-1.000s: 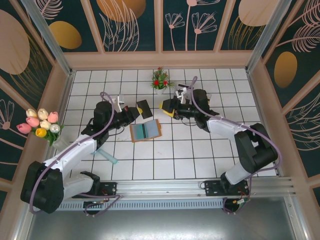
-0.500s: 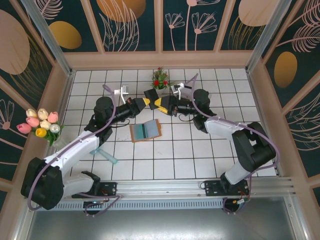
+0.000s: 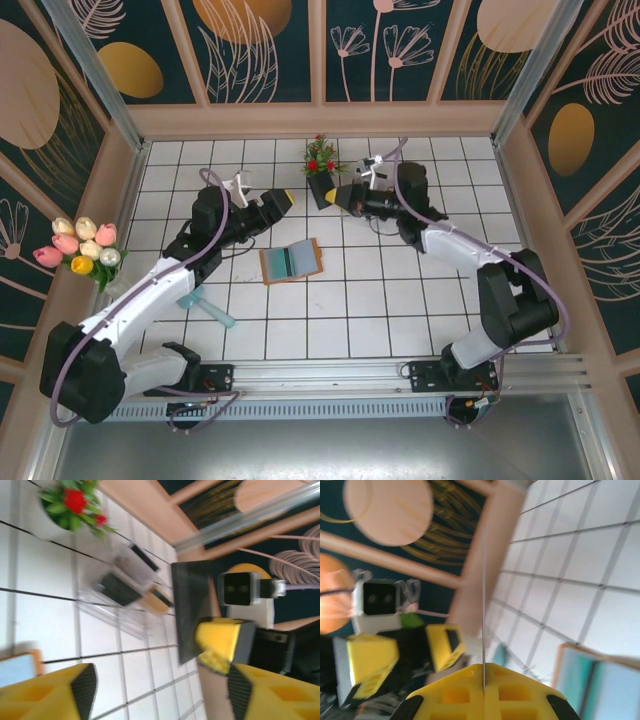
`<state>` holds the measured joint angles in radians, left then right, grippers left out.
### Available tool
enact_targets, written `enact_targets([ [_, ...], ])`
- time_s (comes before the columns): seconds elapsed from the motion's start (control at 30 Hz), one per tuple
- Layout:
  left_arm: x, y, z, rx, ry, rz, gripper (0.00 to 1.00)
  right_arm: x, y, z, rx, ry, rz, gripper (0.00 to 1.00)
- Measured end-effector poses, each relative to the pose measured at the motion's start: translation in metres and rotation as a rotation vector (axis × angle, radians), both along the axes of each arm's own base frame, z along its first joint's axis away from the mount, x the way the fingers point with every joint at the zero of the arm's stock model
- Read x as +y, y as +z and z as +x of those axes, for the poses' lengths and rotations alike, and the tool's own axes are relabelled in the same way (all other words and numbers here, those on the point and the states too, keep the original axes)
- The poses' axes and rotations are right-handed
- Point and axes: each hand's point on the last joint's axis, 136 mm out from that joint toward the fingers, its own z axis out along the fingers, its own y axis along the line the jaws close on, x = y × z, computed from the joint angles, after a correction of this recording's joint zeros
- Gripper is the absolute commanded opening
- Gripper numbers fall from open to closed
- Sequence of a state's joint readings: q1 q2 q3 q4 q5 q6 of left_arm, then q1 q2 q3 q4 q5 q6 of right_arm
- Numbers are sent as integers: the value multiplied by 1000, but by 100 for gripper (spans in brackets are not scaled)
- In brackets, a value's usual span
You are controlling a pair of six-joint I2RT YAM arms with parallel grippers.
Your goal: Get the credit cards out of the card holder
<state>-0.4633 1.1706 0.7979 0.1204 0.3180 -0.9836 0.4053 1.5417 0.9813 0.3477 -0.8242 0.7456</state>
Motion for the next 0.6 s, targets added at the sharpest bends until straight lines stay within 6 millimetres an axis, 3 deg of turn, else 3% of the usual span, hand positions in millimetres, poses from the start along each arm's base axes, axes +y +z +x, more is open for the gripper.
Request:
enact_targets([
  [0.17,27,-22,2,33,106,141,98,-39,9,39,-215,-59,-298,0],
  [0.27,36,-32,2,49,137,193,99,-64,3,53,-325,-60,-472,0],
  [0.4,42,-39,3,58,153,231,99,-87,-17,54,-444,23,-696,0],
  [0.6,43,-48,4,75,151,260,99,-93,-50,57,-566,257,-889,0],
])
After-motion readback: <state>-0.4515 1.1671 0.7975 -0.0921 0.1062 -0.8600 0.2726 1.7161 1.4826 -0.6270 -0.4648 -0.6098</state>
